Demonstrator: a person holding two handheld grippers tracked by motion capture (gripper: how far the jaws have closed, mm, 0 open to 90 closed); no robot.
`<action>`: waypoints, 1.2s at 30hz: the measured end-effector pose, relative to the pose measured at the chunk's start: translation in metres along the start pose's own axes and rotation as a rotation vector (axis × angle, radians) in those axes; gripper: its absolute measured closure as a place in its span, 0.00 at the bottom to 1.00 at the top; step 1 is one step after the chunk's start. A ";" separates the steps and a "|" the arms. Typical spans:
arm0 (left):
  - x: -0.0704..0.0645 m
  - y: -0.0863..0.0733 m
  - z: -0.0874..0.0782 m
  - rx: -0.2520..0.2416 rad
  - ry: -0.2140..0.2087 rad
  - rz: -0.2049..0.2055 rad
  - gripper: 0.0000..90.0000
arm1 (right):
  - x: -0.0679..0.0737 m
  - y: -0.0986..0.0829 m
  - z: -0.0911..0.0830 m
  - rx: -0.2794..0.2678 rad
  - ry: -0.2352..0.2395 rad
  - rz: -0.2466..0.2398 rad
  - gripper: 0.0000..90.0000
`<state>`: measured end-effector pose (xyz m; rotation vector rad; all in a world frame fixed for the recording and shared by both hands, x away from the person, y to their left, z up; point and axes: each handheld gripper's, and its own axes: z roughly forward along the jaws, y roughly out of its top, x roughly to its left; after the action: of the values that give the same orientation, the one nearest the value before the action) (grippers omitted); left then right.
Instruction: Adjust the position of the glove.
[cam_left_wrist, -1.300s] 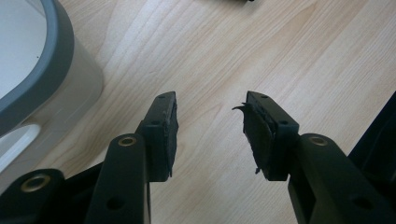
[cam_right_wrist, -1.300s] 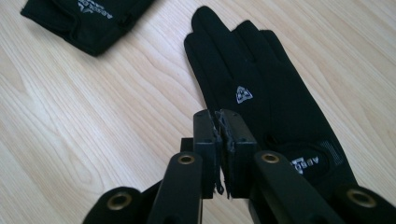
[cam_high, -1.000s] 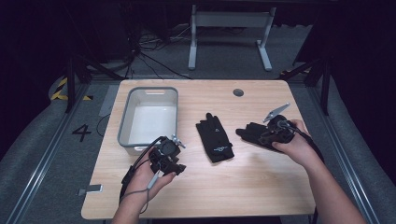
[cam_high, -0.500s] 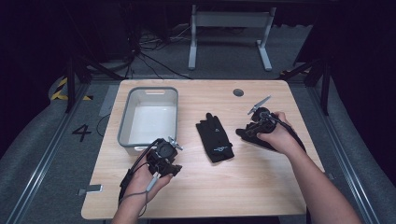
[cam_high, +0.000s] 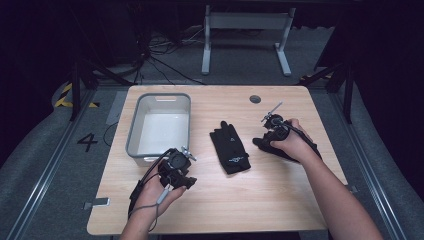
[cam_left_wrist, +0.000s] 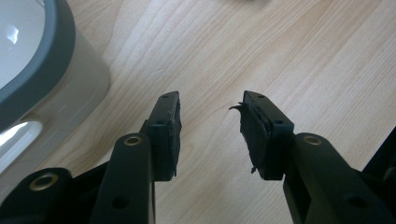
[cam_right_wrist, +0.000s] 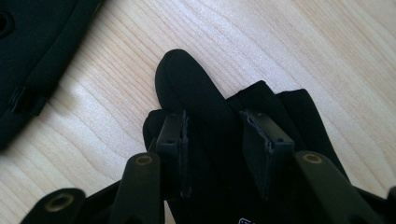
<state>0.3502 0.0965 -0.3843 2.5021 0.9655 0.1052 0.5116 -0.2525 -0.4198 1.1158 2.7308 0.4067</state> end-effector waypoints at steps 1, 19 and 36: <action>-0.001 0.000 0.000 -0.002 -0.001 0.003 0.65 | -0.001 0.000 0.001 -0.003 0.003 0.001 0.68; 0.001 0.000 0.003 0.010 -0.009 -0.002 0.64 | -0.001 -0.002 0.002 -0.016 0.027 -0.035 0.99; 0.000 0.005 0.003 0.001 -0.016 0.005 0.64 | 0.021 -0.029 -0.086 -0.150 -0.024 -0.052 1.00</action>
<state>0.3539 0.0921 -0.3844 2.5029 0.9527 0.0865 0.4556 -0.2738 -0.3481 1.0030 2.6514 0.5759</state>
